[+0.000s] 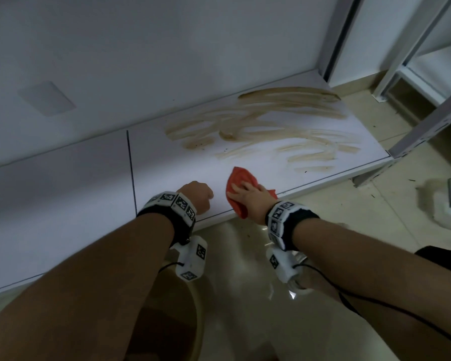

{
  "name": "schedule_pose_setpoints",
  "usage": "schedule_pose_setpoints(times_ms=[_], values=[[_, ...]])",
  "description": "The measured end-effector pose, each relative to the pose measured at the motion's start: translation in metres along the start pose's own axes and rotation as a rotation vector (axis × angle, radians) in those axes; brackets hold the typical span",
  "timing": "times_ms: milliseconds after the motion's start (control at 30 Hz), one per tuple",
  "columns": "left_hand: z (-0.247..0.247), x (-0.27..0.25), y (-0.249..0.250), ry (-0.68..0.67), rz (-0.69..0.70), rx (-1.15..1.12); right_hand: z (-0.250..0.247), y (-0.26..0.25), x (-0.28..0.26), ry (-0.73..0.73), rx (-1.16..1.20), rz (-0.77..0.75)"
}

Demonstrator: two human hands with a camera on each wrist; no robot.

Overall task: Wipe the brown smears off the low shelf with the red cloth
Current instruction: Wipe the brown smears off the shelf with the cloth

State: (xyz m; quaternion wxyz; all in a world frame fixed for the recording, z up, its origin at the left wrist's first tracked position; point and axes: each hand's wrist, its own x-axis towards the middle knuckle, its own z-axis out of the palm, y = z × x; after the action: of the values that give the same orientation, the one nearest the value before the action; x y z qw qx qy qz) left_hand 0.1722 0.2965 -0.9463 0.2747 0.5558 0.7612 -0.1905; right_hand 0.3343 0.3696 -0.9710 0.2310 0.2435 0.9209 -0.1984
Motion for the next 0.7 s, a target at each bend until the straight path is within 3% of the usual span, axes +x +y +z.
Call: schedule_pose_setpoints(times_ms=[167,267,433,700], values=[[0.000,-0.002,-0.002,-0.045,0.036,0.078,-0.013,0.015,0.012,0.014,0.065,-0.039],[-0.003,-0.004,-0.002,-0.094,0.028,0.083,-0.018,0.044,0.012,0.103,0.134,0.064],[-0.007,-0.007,-0.001,-0.105,0.011,-0.031,-0.027,0.053,0.017,0.056,0.162,0.193],[-0.018,-0.011,-0.017,-0.010,-0.047,-0.227,-0.029,0.016,0.033,-0.007,0.009,0.064]])
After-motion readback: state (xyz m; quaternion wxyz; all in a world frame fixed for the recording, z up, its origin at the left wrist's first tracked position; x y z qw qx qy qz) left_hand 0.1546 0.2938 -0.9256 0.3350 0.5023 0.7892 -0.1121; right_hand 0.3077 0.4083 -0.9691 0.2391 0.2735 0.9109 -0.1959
